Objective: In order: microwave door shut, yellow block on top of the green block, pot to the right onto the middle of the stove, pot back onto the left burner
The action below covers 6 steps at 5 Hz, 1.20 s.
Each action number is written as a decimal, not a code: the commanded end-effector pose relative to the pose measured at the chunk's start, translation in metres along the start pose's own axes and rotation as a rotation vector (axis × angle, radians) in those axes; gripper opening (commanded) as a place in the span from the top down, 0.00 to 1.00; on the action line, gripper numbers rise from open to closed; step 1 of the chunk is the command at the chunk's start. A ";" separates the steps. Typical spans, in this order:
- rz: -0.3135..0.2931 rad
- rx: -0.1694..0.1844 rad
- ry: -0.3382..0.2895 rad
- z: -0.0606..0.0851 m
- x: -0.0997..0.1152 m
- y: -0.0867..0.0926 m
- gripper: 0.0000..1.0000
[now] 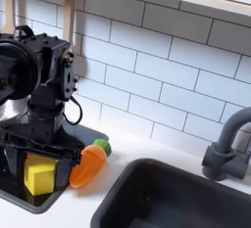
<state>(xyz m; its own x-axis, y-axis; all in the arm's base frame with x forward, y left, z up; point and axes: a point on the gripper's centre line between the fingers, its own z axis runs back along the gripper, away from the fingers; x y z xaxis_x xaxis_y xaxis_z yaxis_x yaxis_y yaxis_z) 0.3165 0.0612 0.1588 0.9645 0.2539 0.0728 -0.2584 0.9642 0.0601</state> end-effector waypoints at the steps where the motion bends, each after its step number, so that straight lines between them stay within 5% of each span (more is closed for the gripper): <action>1: 0.012 0.009 0.006 -0.004 0.001 0.004 0.00; 6: 0.181 0.058 -0.003 -0.002 -0.001 -0.010 0.00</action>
<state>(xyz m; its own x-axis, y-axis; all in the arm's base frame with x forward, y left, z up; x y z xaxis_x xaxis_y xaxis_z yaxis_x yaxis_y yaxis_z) 0.3156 0.0505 0.1561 0.9044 0.4175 0.0878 -0.4252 0.8990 0.1049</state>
